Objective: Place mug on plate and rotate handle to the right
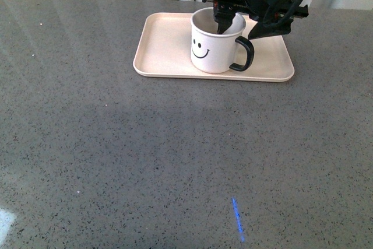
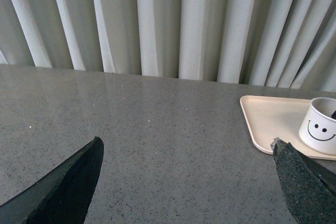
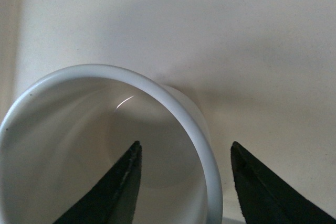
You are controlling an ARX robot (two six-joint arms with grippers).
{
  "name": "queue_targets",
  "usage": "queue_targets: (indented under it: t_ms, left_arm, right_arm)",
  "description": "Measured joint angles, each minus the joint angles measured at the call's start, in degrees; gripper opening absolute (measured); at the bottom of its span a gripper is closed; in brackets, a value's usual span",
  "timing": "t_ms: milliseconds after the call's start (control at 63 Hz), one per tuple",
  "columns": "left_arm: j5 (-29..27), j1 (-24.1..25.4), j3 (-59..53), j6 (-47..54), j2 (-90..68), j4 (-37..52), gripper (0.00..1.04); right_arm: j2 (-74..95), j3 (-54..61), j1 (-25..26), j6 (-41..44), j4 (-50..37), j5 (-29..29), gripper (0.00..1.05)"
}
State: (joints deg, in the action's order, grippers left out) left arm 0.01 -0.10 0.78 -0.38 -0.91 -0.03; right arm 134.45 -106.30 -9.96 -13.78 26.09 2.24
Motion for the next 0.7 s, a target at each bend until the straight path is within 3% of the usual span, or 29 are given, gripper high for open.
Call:
queue_targets:
  t_ms: [238,523,698]
  left_arm:
    - [0.0,0.0,0.0,0.0,0.0,0.0,0.96]
    - [0.0,0.0,0.0,0.0,0.0,0.0,0.96]
    - [0.0,0.0,0.0,0.0,0.0,0.0,0.96]
  right_arm:
    - [0.2,-1.2,-0.3,-0.2,1.4,-1.2,0.01]
    - [0.2,-4.3,0.7,8.5,4.1,0.3,0.02]
    - [0.5,-9.7,2.6,21.2,7.5,3.3,0.02]
